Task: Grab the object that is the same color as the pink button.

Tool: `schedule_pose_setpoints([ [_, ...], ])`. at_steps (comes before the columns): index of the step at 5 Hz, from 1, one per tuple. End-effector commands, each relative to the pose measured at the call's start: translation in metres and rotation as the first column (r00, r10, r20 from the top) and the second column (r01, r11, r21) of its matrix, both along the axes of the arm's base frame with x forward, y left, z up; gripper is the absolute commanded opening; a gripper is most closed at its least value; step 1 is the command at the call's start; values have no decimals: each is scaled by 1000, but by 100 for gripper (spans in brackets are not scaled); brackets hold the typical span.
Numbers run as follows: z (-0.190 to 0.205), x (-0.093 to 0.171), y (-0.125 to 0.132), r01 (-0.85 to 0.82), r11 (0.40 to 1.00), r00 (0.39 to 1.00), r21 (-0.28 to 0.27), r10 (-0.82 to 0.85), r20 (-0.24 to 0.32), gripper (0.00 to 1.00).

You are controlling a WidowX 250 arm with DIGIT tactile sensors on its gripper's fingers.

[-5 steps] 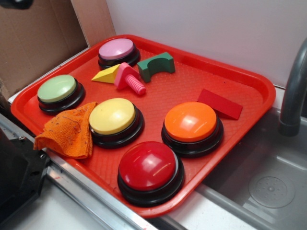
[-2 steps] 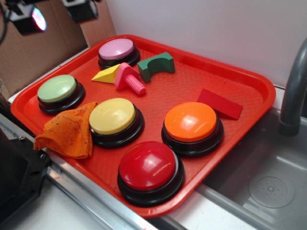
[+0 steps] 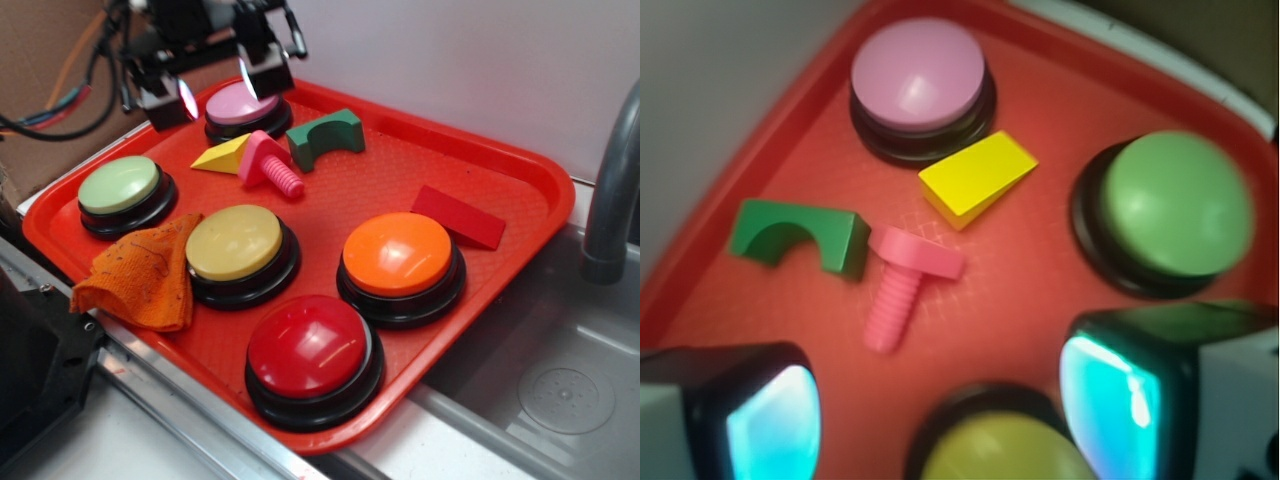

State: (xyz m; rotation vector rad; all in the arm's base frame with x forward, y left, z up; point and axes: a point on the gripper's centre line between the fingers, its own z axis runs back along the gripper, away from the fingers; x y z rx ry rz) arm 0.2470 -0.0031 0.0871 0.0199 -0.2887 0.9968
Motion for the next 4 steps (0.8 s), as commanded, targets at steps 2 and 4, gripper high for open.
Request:
schedule_pose_setpoints([
  [2,-48,45,24,-80,997,996,-2,80,-40,100],
  [4,-63,42,28,-68,998,996,-14,67,-62,100],
])
